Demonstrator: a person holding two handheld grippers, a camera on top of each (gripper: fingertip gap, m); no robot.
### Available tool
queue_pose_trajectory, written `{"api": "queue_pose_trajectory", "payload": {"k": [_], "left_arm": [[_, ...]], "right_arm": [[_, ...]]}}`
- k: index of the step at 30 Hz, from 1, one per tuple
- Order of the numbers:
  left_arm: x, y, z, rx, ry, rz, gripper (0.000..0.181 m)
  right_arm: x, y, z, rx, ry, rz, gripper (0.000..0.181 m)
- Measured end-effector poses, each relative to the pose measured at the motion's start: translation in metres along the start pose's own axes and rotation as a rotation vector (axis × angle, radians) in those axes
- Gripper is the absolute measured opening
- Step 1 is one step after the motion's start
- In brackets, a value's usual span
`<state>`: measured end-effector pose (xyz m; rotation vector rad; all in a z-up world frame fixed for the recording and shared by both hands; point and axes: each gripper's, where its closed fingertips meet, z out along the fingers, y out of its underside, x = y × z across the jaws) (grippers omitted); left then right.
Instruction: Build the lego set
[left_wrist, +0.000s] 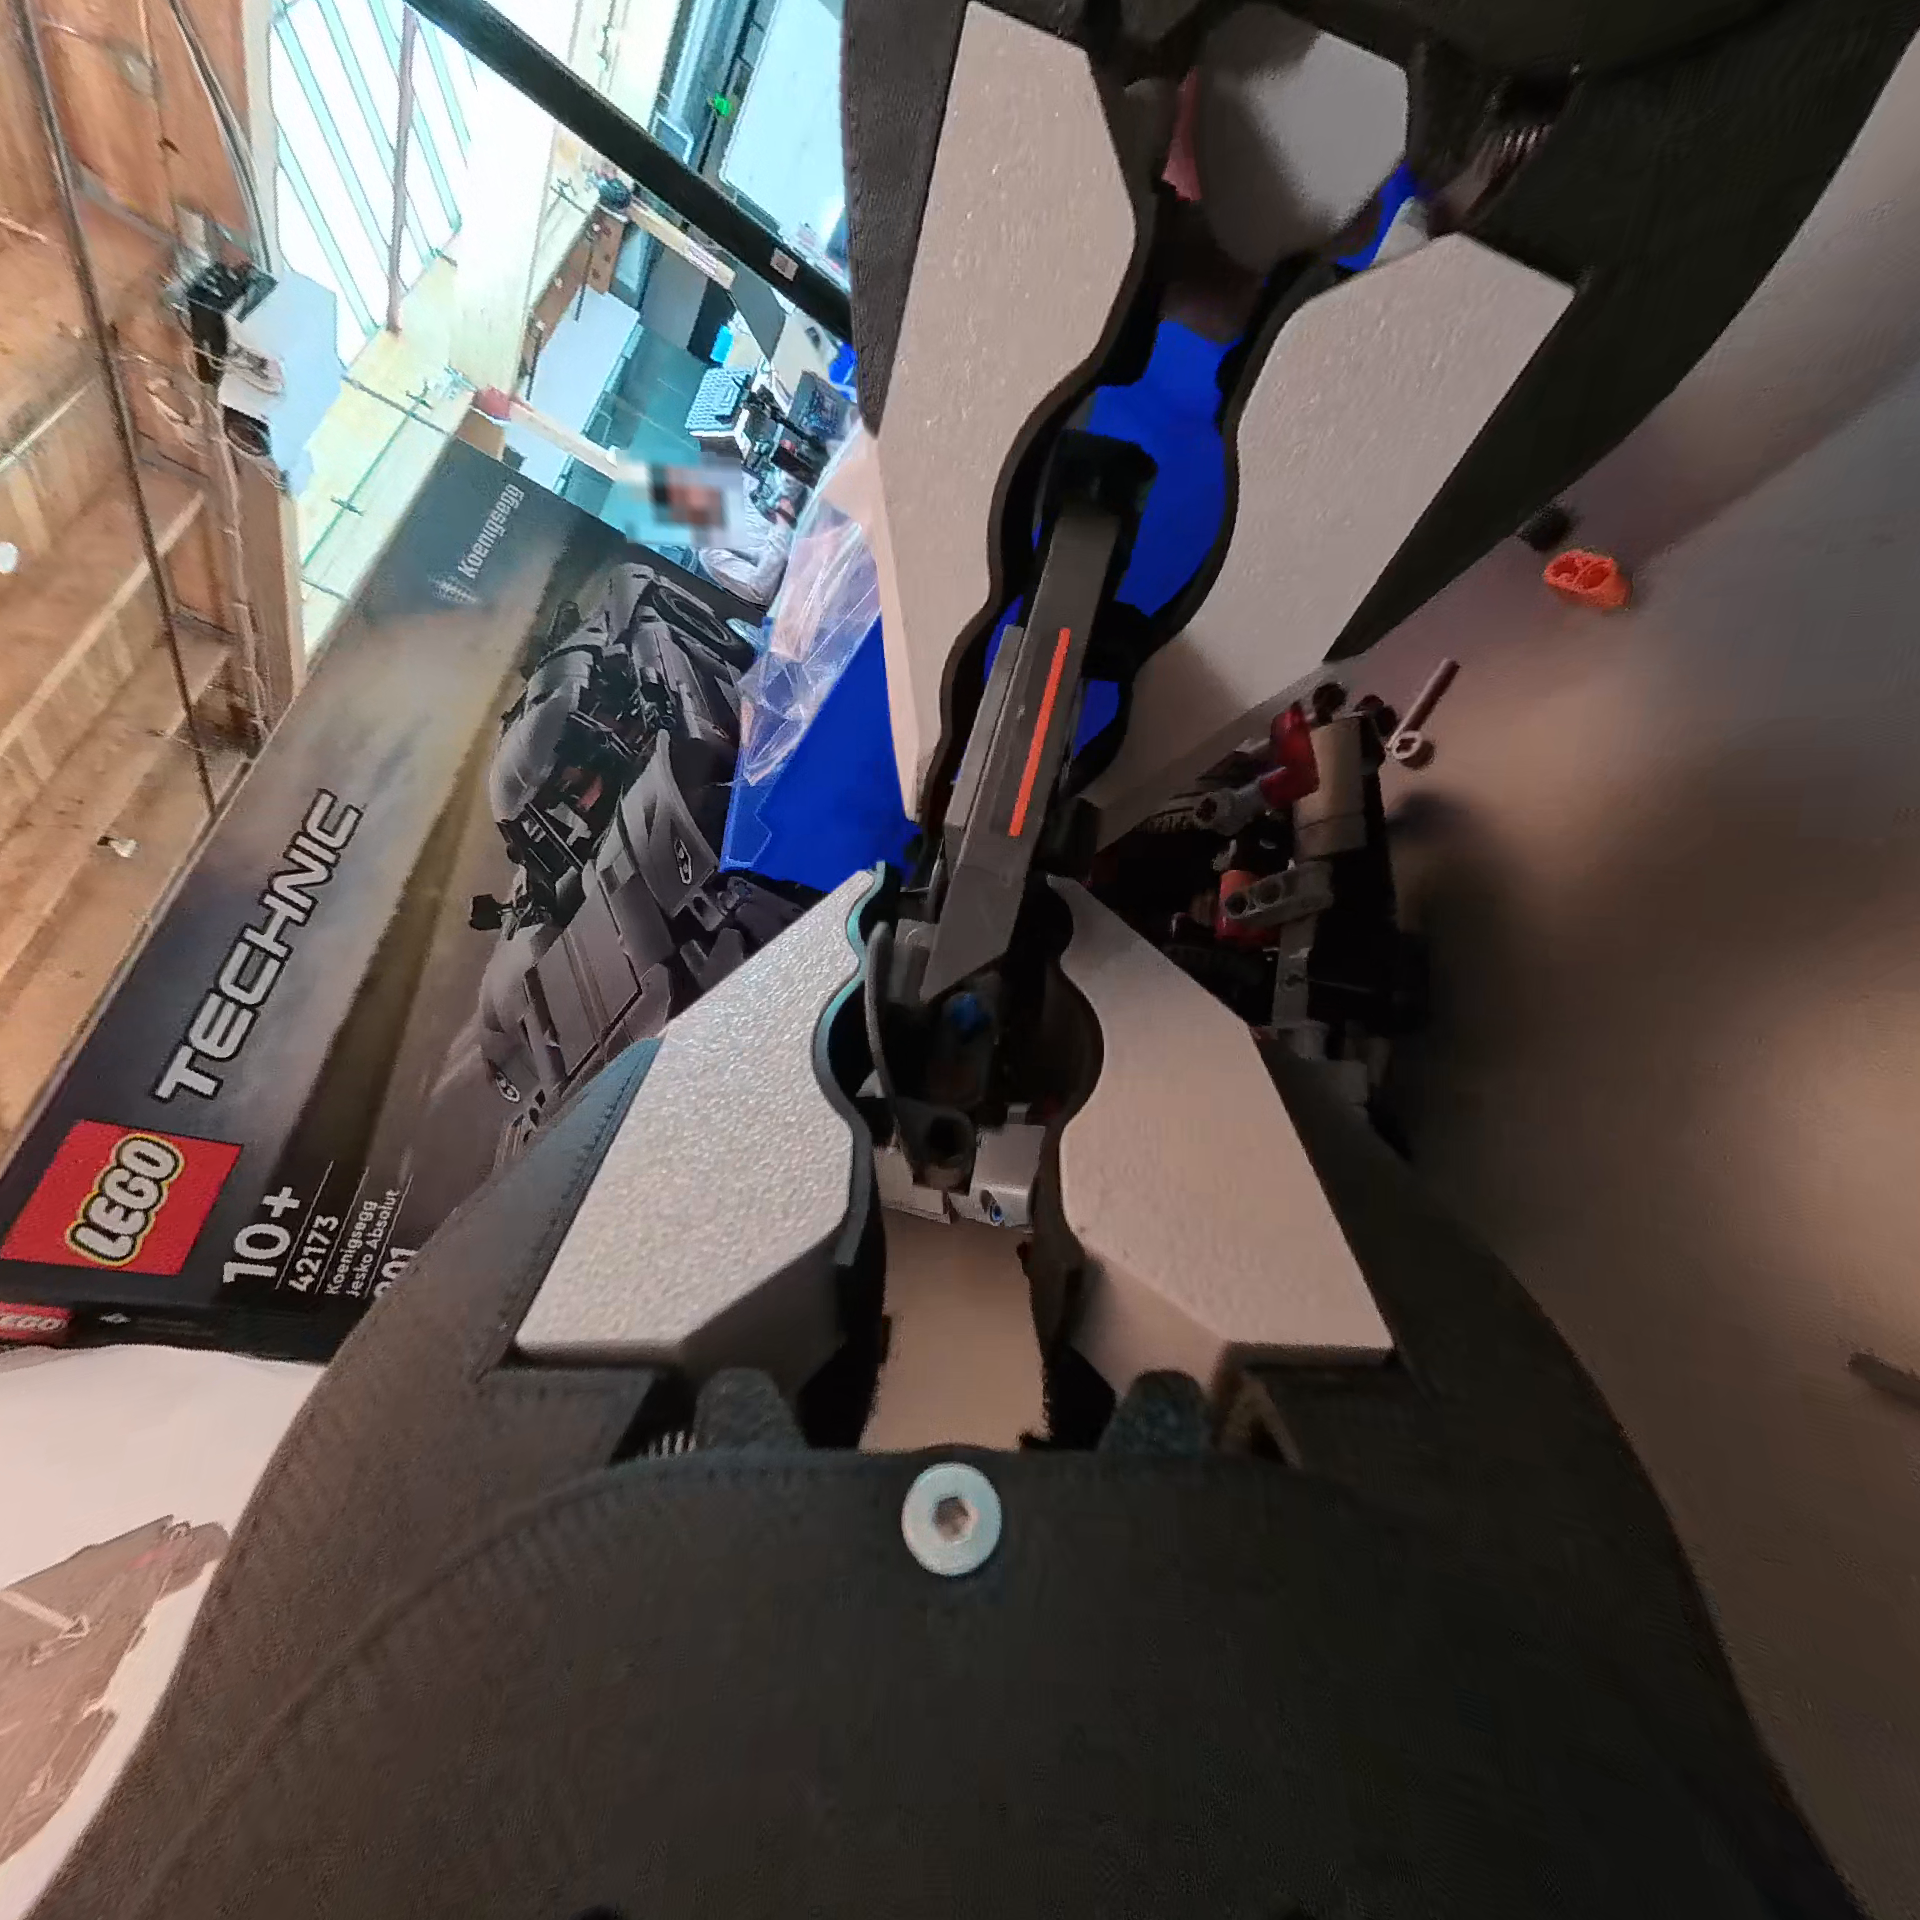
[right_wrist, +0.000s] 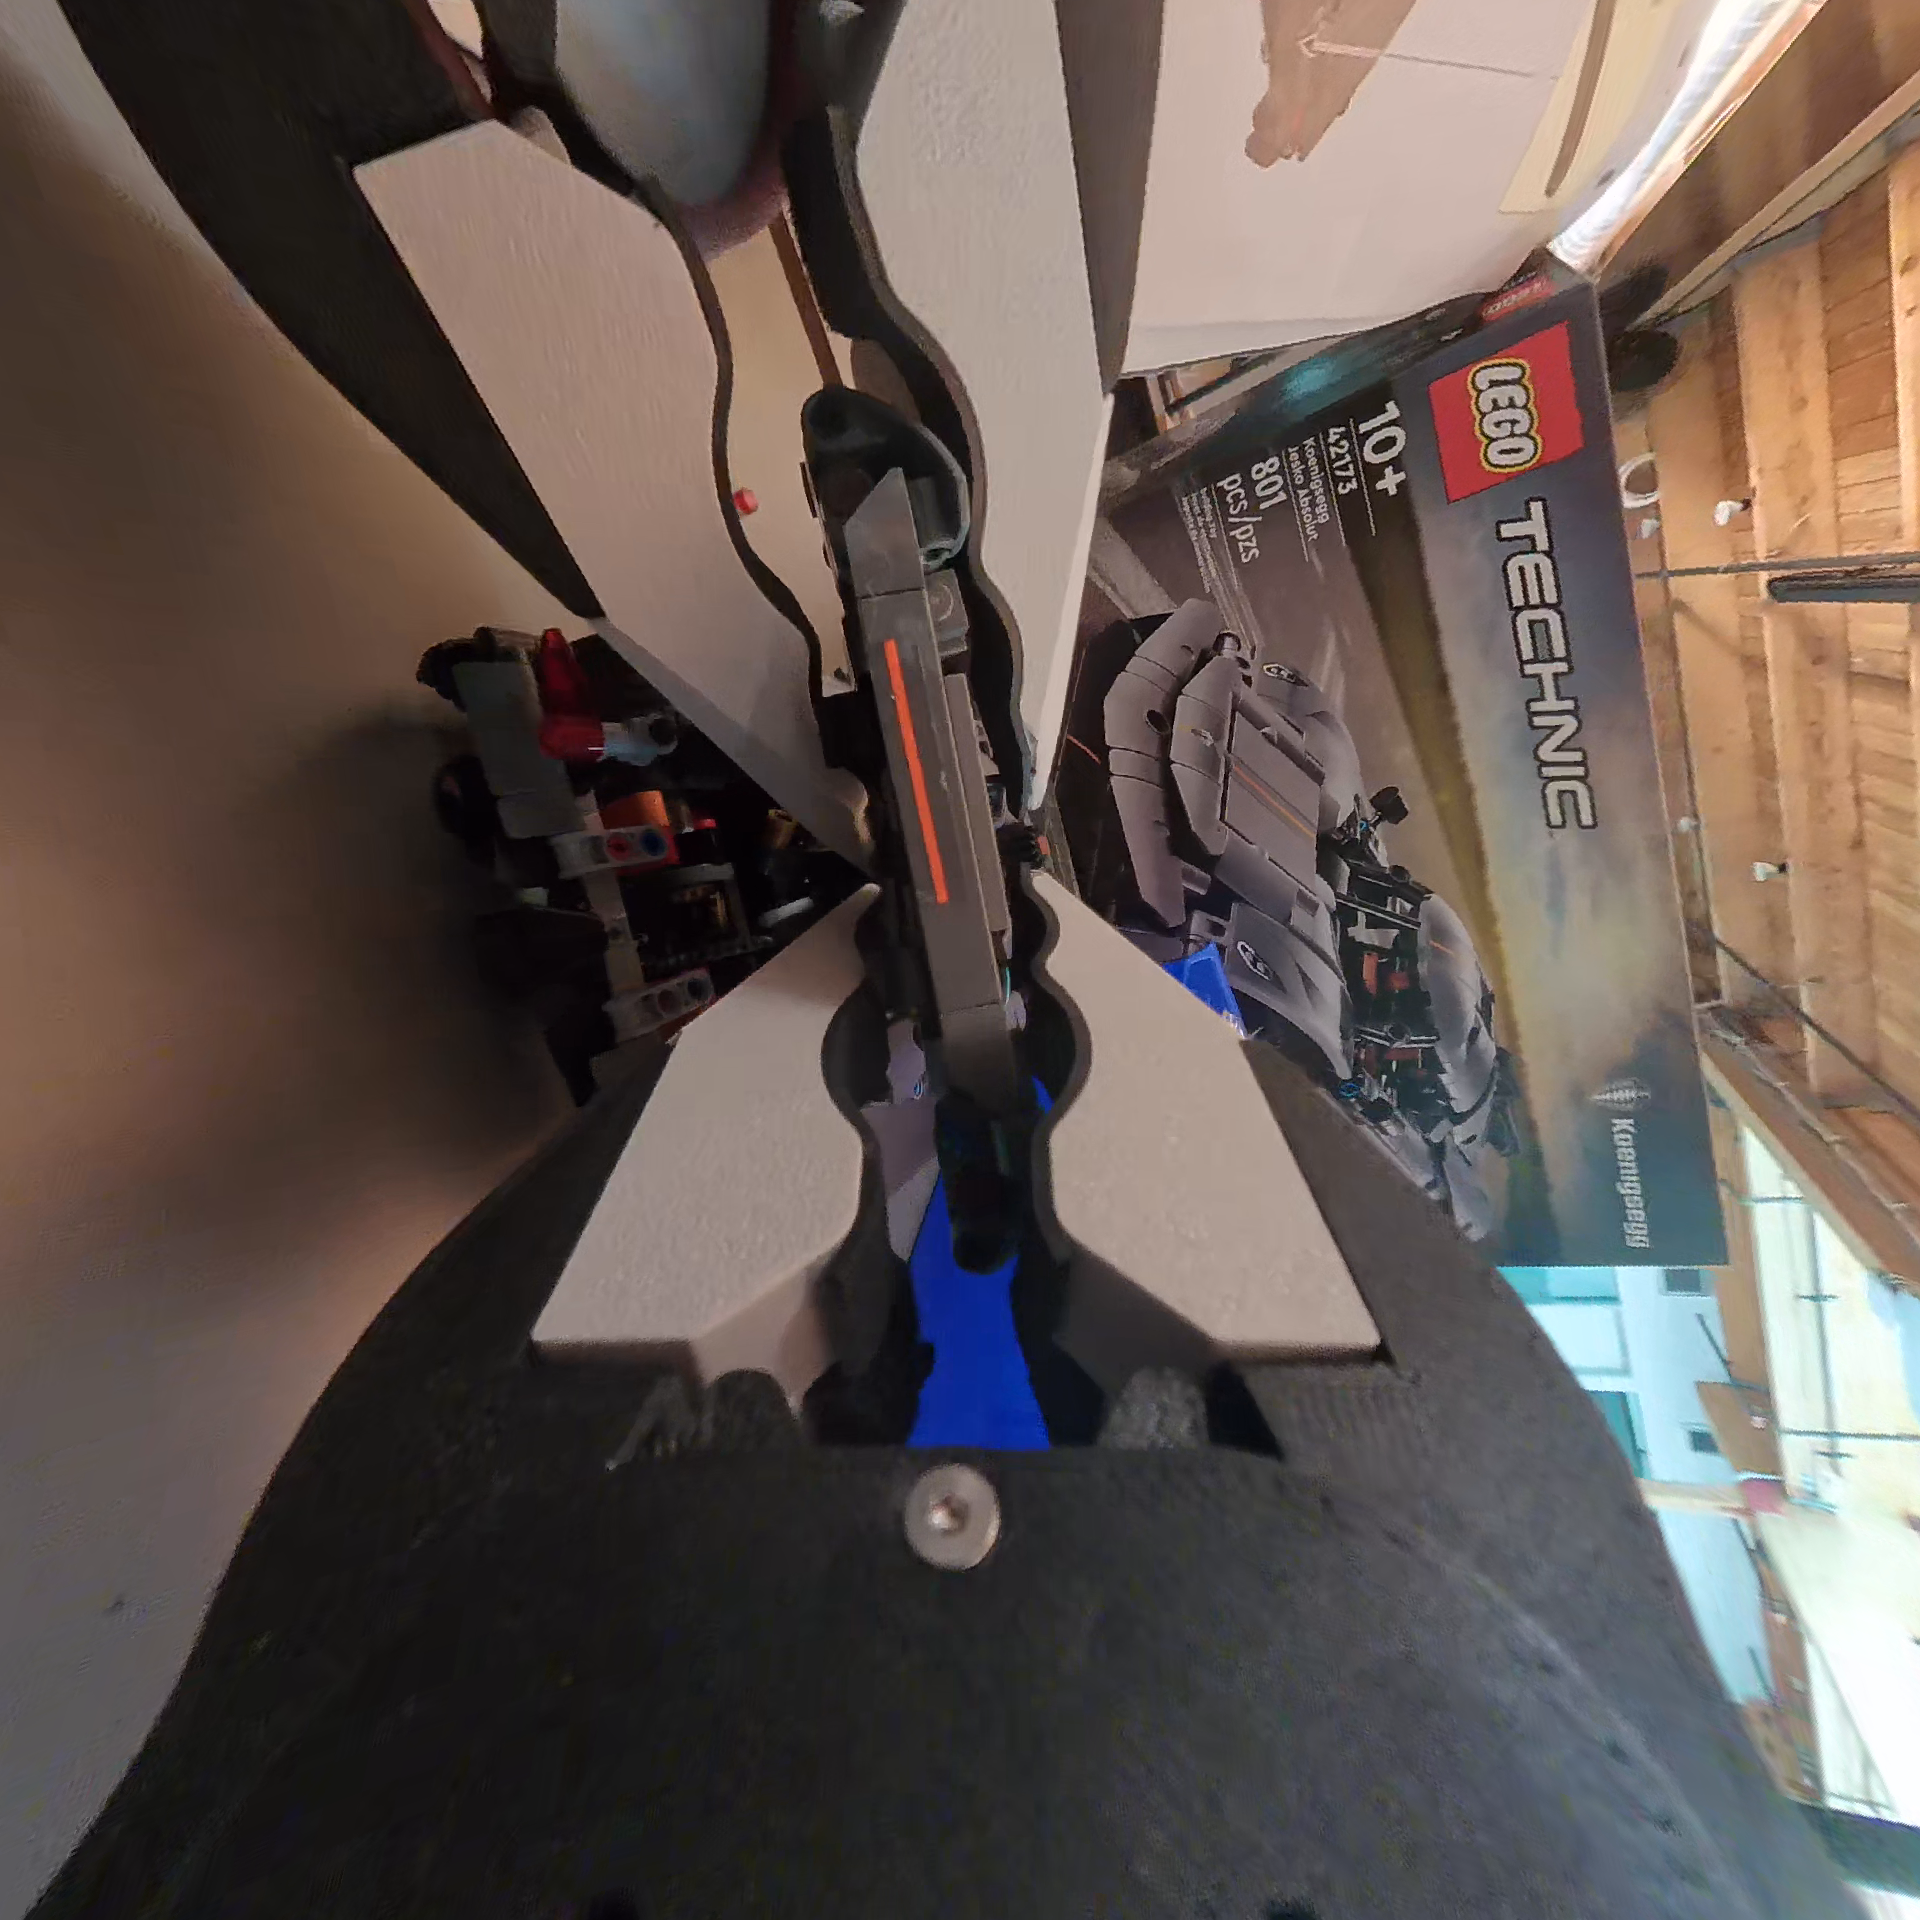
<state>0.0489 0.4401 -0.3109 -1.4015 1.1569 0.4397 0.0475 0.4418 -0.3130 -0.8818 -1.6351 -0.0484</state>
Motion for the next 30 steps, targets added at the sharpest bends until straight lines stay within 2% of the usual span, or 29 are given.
{"api": "queue_pose_trajectory", "payload": {"k": [20, 26, 30], "left_arm": [[0.004, -0.017, -0.011, -0.017, 0.219, -0.124, 0.024], [0.0, -0.015, -0.012, -0.008, 0.23, -0.188, 0.023], [-0.004, -0.013, -0.012, 0.002, 0.239, -0.234, 0.023]], "right_arm": [[-0.003, -0.009, -0.018, 0.045, -0.232, 0.151, 0.019], [0.003, -0.006, -0.019, 0.051, -0.215, 0.169, 0.026], [0.006, -0.003, -0.019, 0.068, -0.219, 0.217, 0.023]]}}
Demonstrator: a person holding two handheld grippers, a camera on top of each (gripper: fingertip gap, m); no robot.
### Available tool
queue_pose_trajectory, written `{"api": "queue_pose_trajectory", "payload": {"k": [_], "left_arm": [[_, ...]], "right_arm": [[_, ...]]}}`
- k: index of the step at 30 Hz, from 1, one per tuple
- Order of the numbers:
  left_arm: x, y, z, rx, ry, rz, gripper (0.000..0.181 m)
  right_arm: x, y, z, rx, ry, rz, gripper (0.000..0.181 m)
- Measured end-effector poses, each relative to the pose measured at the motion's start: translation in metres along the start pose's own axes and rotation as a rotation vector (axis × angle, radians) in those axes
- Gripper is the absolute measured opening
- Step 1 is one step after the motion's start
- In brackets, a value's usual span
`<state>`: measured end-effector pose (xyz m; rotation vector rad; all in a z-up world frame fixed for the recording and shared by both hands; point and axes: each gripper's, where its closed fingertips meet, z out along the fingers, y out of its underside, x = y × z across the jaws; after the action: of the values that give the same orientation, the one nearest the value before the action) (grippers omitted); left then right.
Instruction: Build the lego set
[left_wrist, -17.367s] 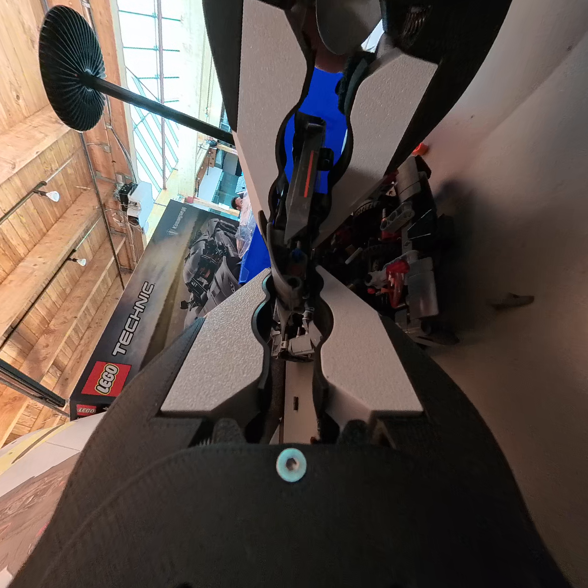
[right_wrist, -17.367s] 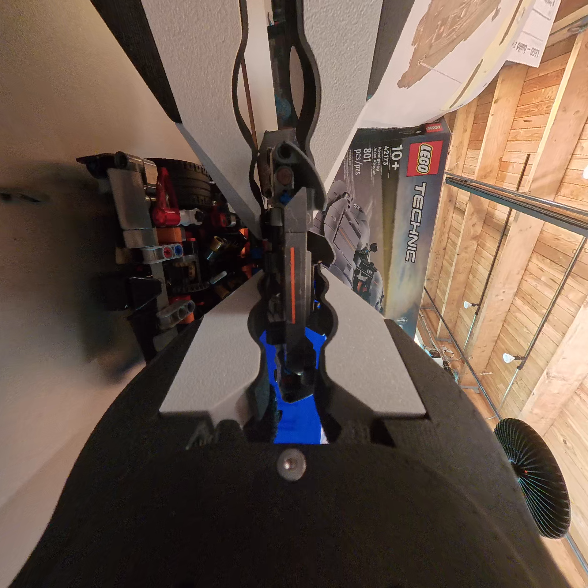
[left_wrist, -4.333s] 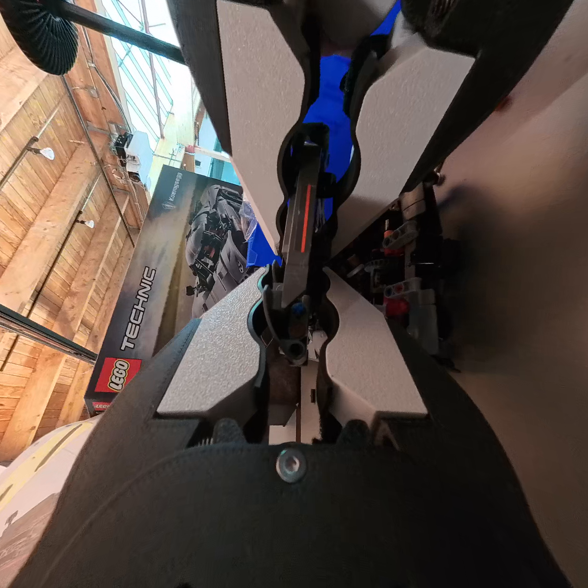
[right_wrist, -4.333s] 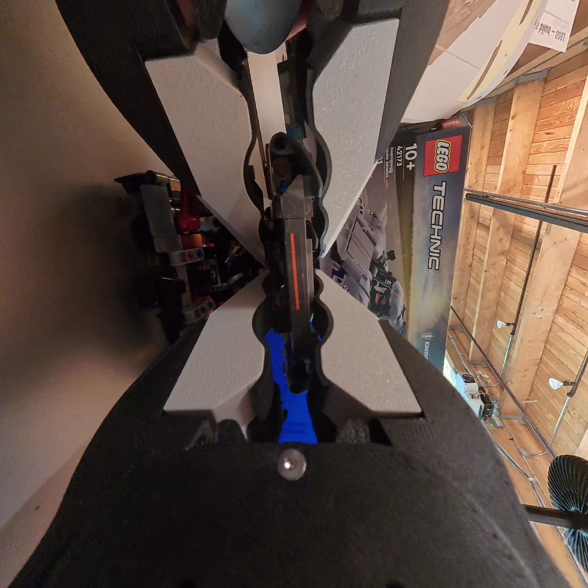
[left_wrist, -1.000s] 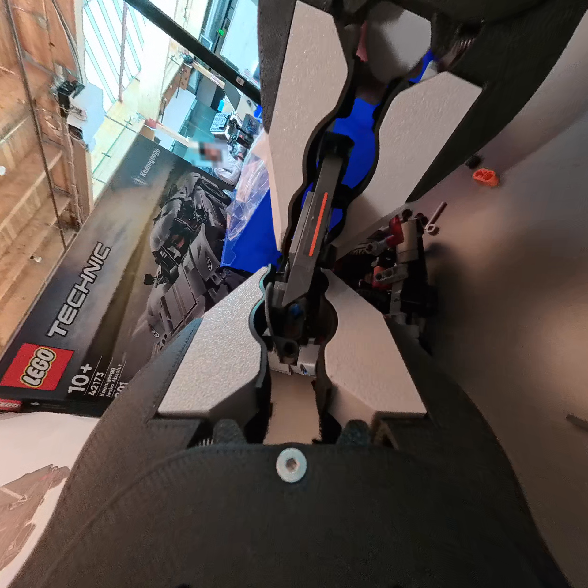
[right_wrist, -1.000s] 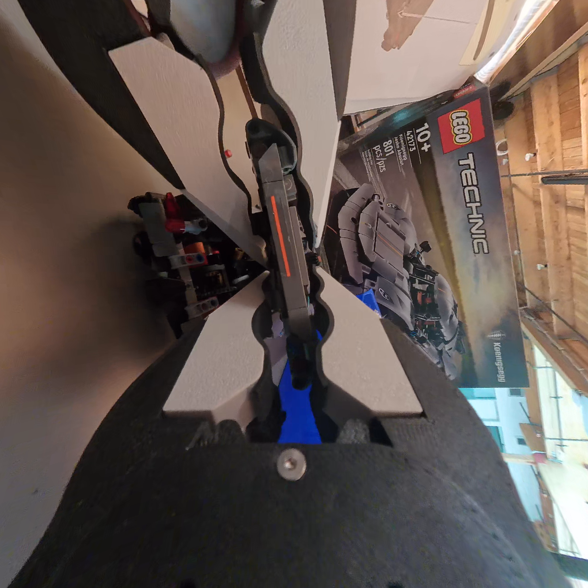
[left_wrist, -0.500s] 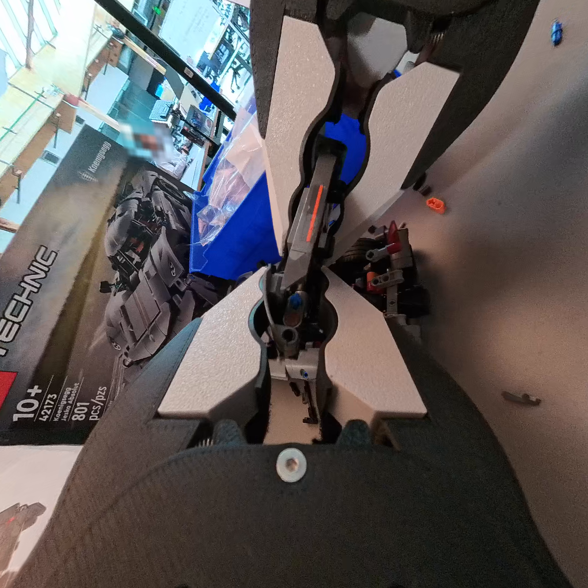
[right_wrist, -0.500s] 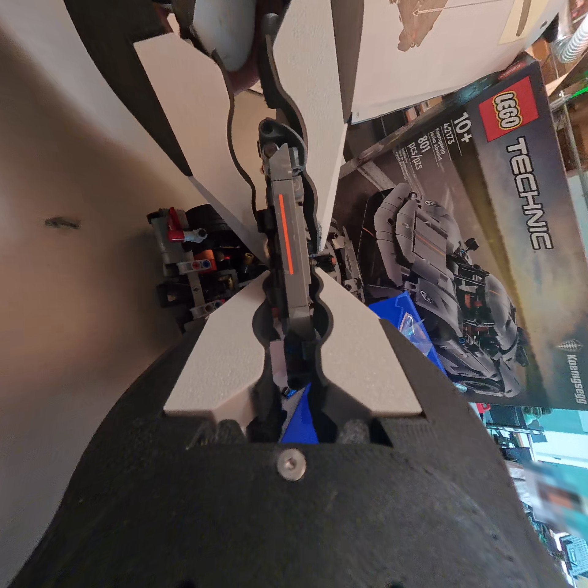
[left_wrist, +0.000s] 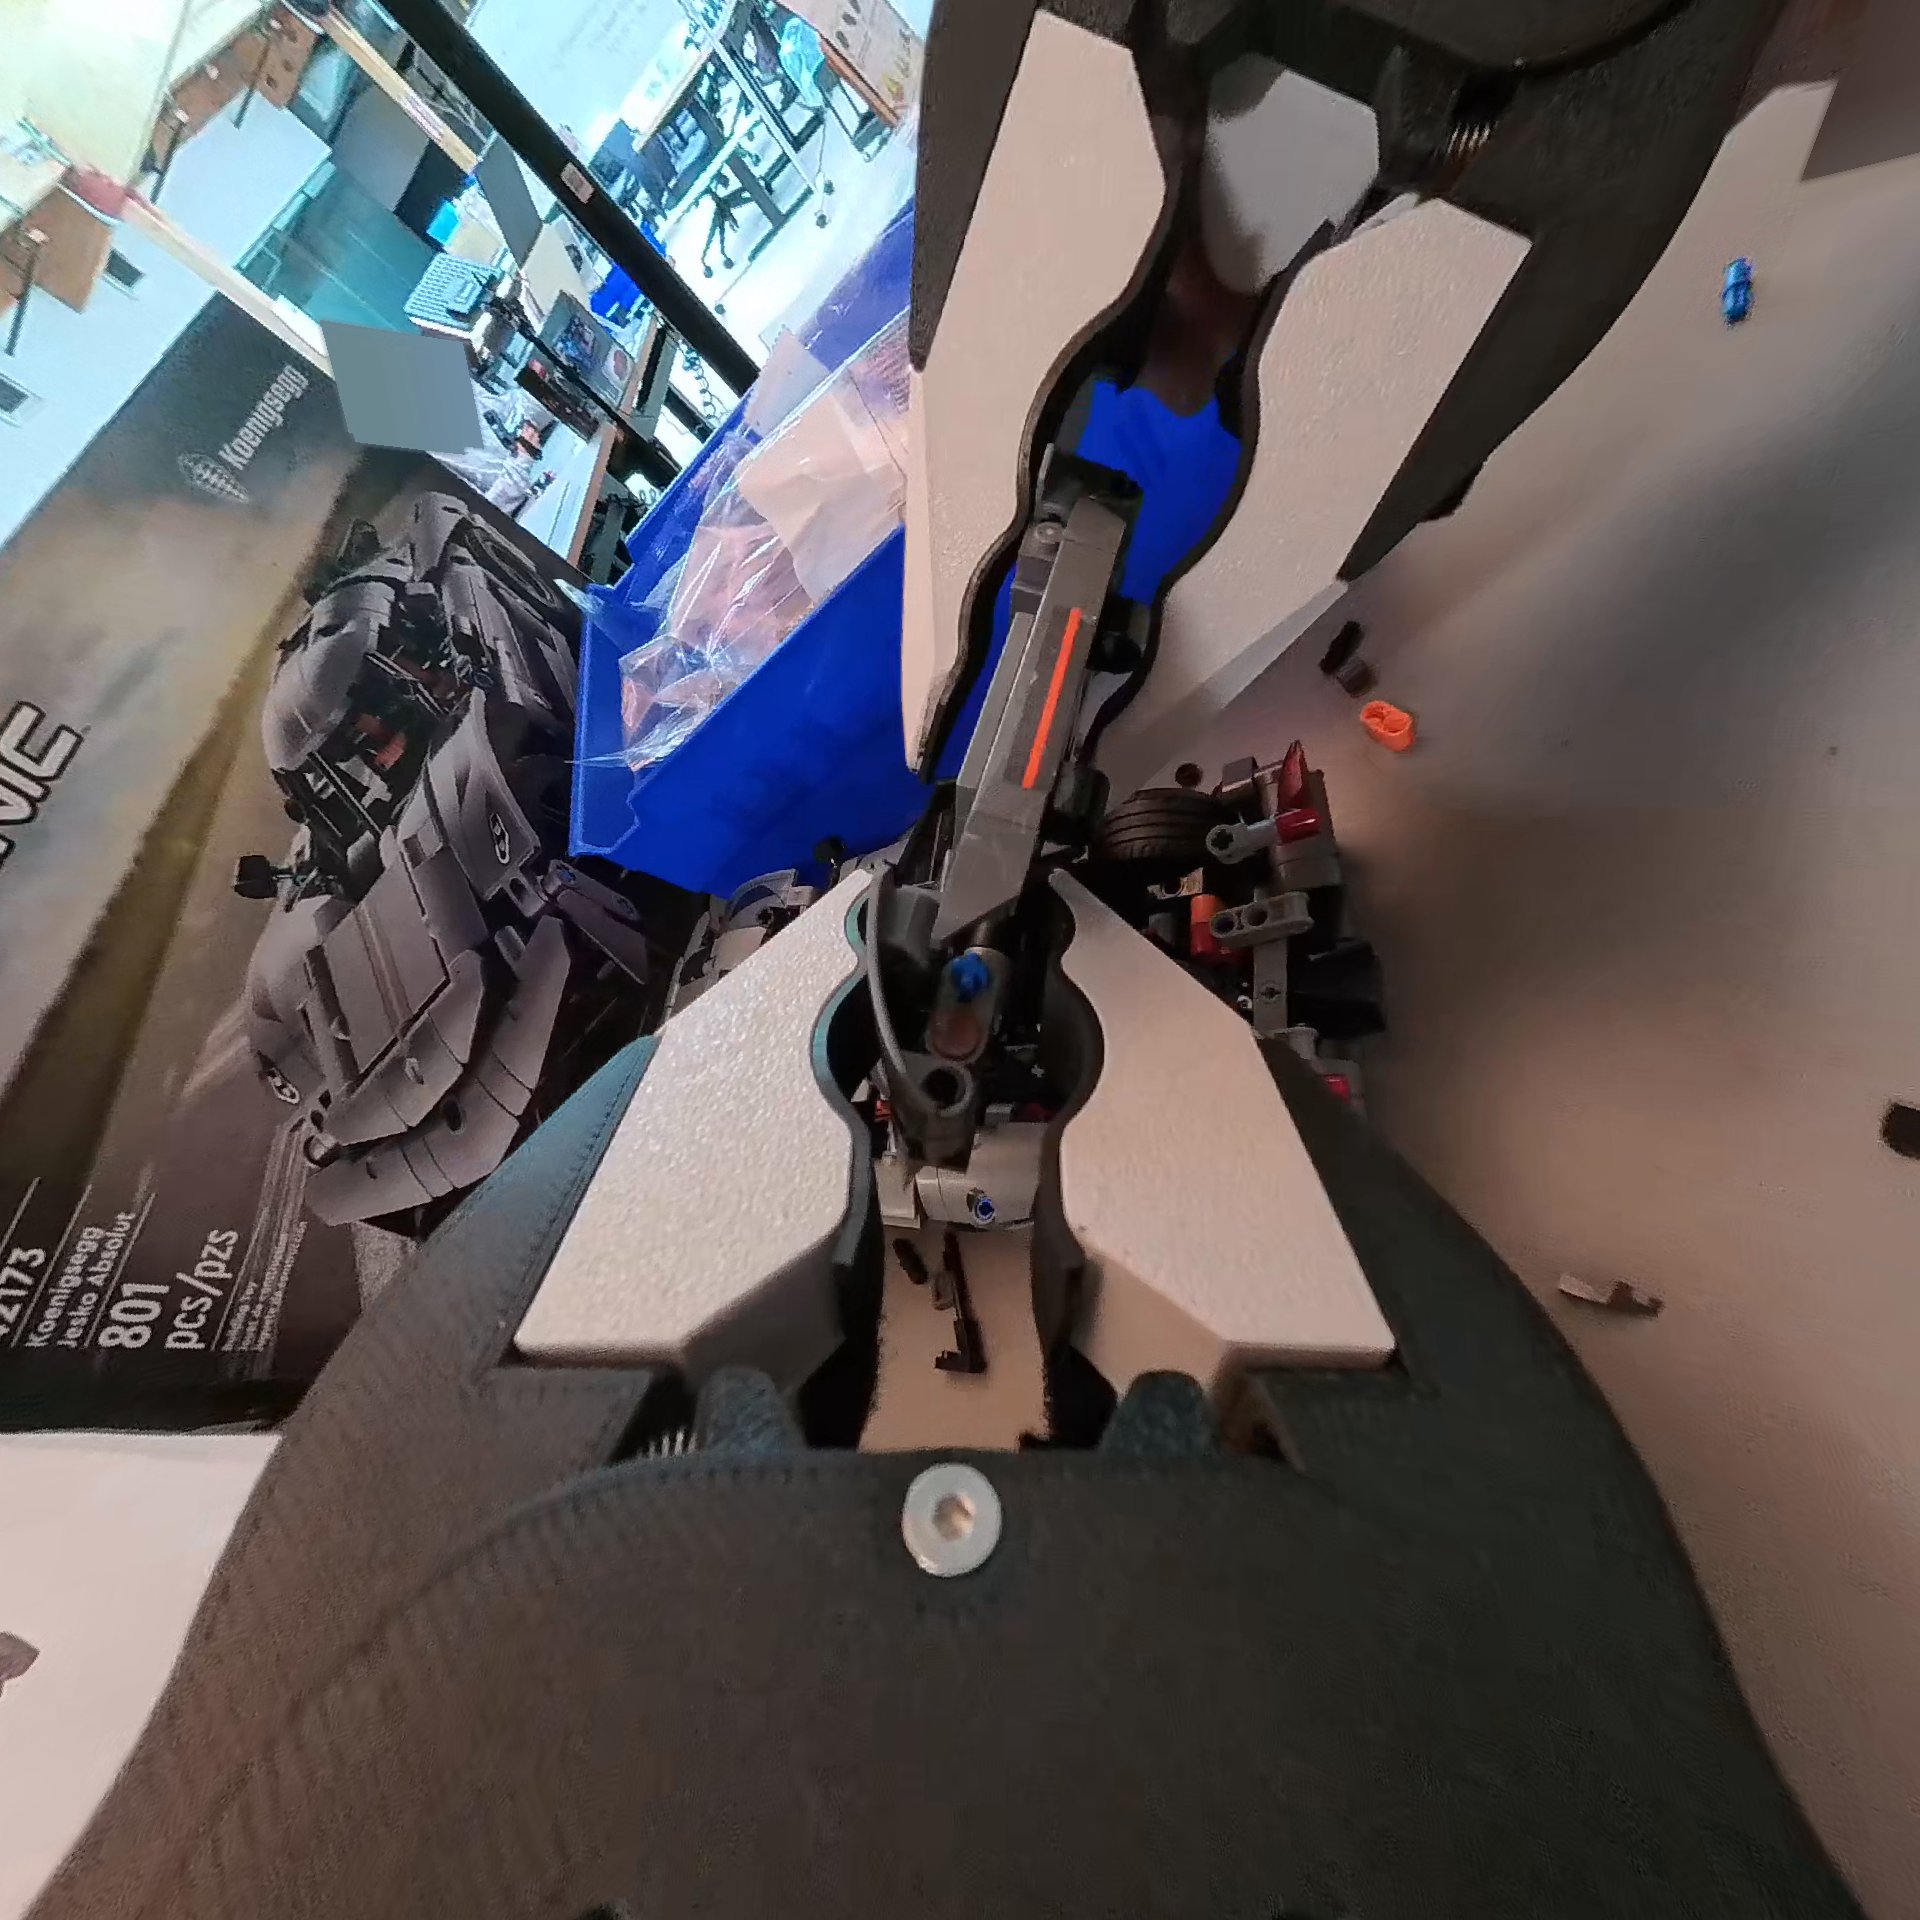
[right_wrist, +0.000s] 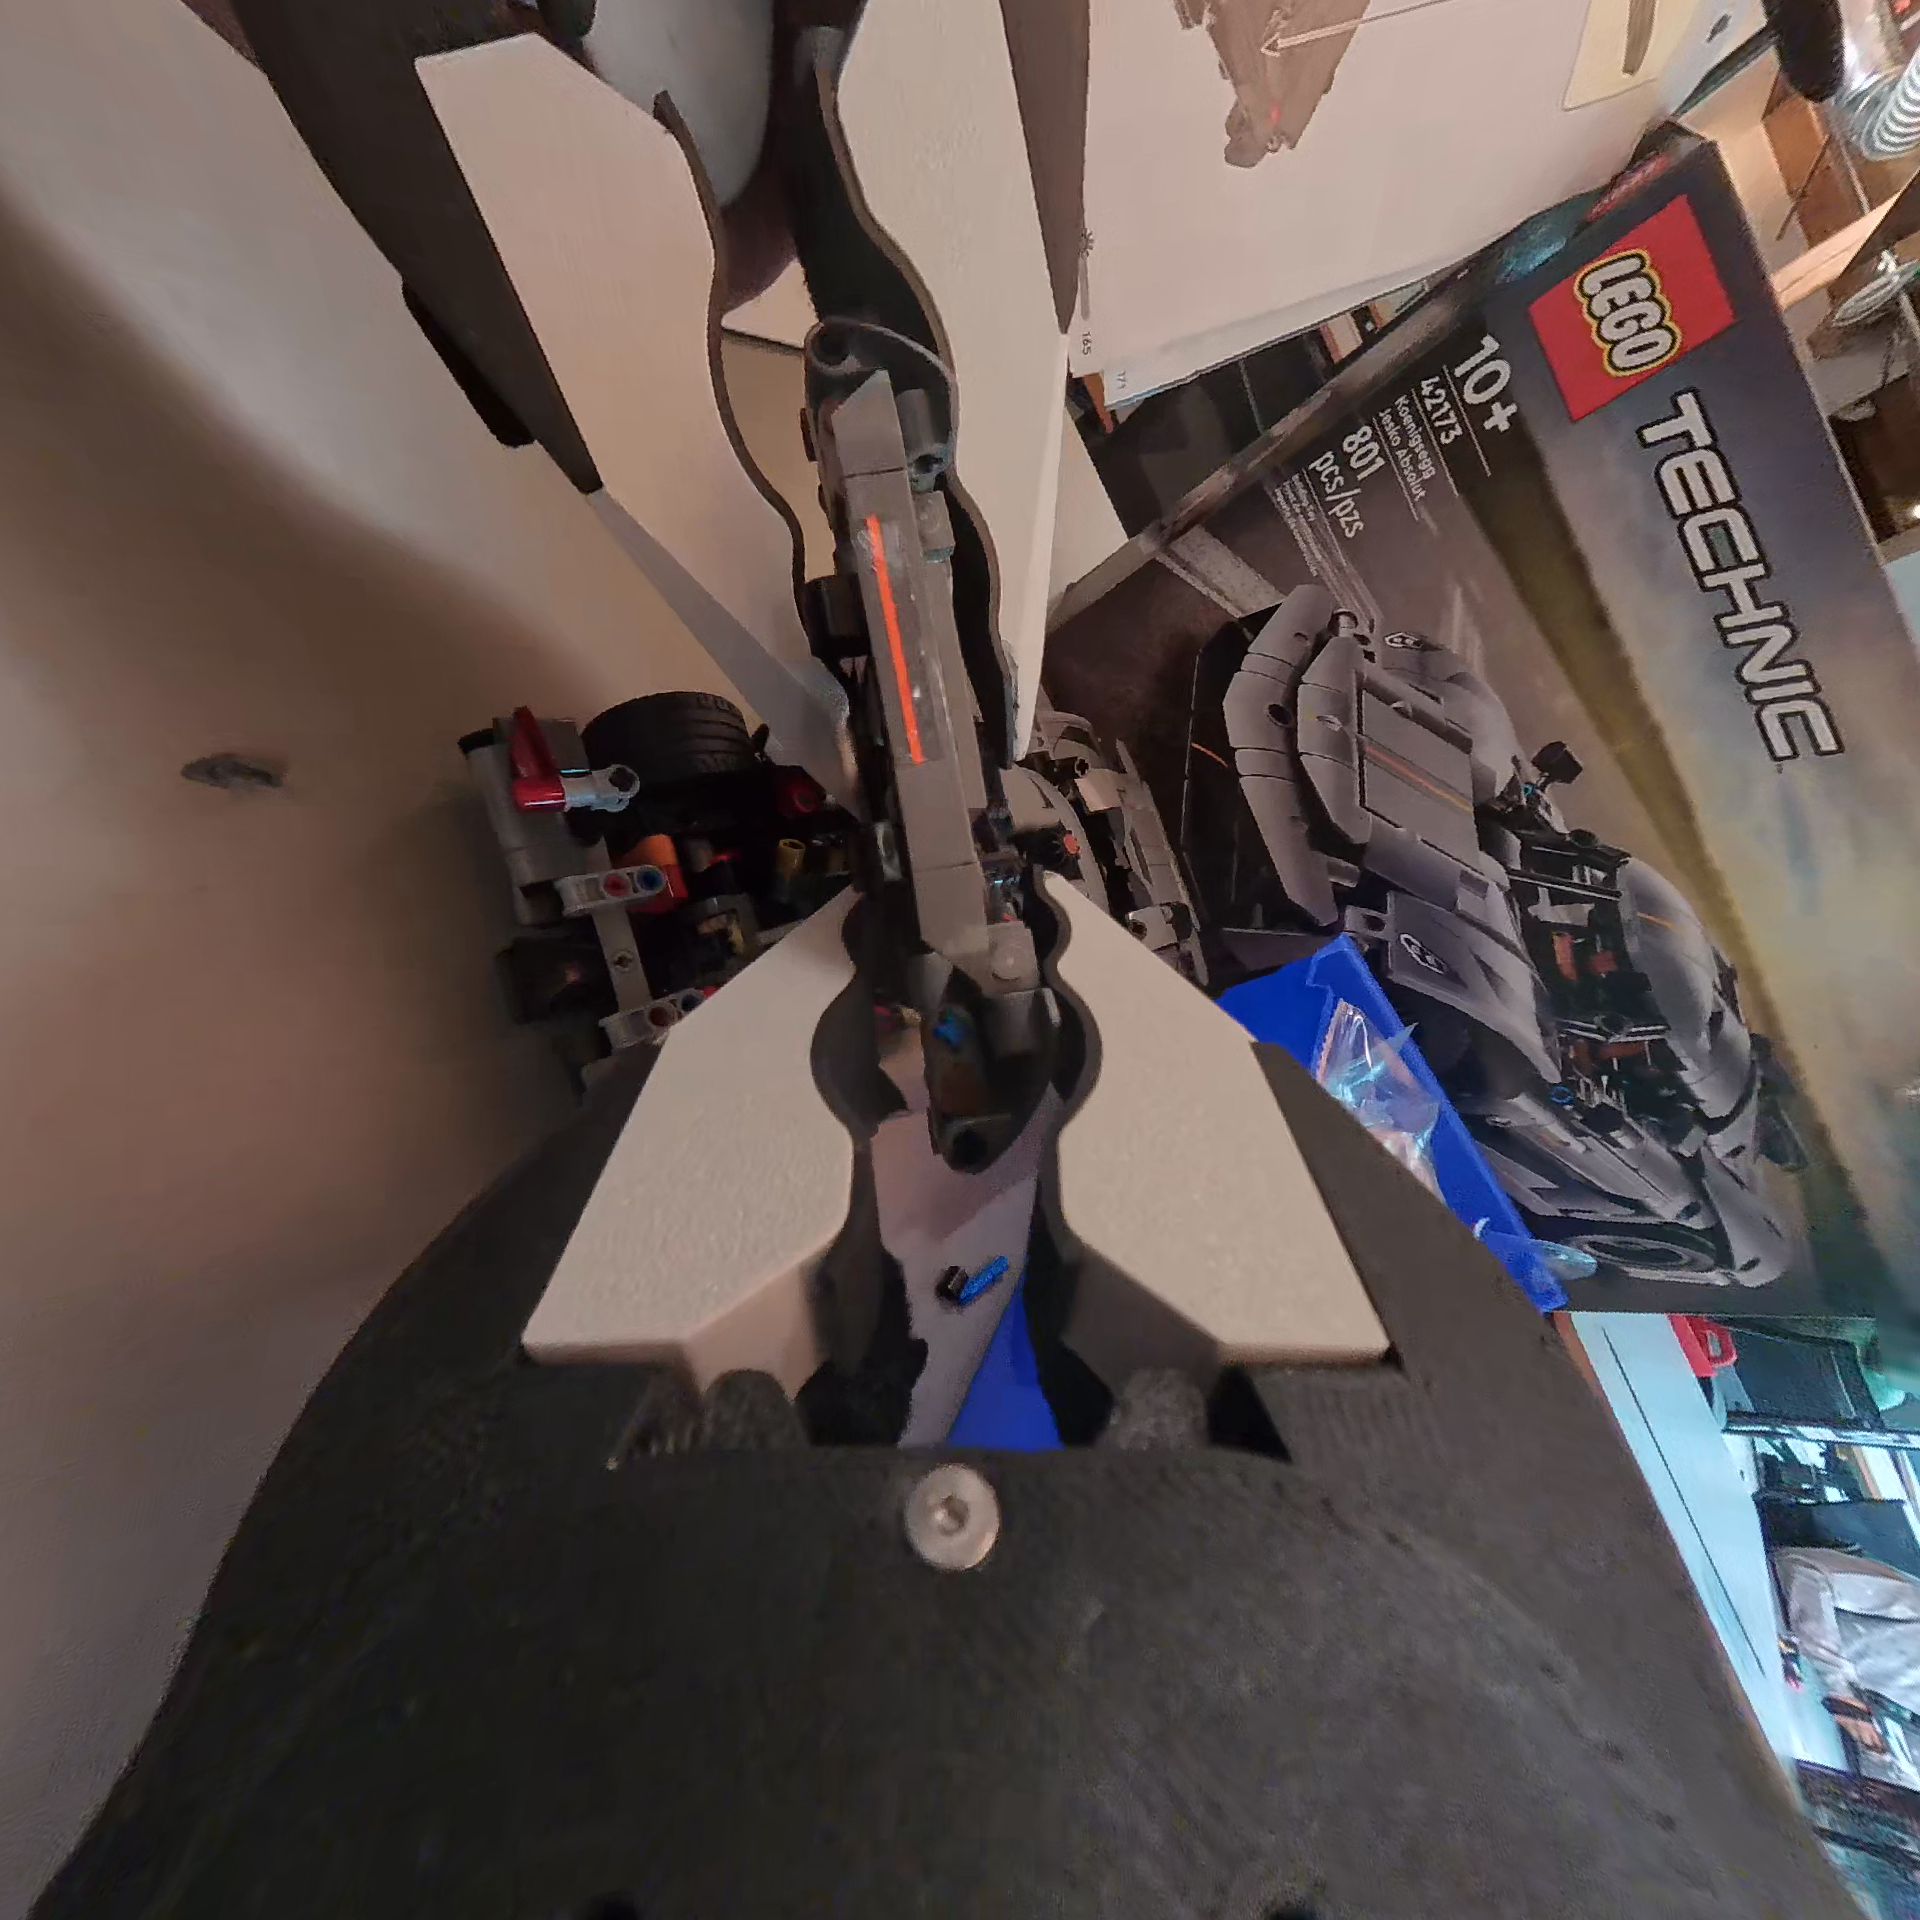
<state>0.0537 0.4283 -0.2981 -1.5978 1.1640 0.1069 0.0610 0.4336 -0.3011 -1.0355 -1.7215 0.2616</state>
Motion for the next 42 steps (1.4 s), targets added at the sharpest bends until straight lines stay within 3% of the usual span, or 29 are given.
{"api": "queue_pose_trajectory", "payload": {"k": [5, 22, 35, 42], "left_arm": [[0.001, 0.003, 0.002, -0.001, 0.0, 0.005, 0.025], [-0.002, 0.017, 0.003, -0.059, -0.026, 0.079, 0.025], [0.004, 0.028, 0.007, -0.11, -0.041, 0.155, 0.027], [0.01, 0.026, 0.004, -0.088, -0.055, 0.204, 0.039]], "right_arm": [[-0.004, 0.003, 0.003, -0.013, 0.004, -0.031, 0.016], [-0.004, 0.005, 0.001, -0.016, -0.022, -0.001, 0.016], [-0.009, 0.008, 0.0, -0.024, 0.076, -0.261, 0.017], [-0.014, 0.011, -0.002, -0.044, 0.087, -0.328, 0.017]]}}
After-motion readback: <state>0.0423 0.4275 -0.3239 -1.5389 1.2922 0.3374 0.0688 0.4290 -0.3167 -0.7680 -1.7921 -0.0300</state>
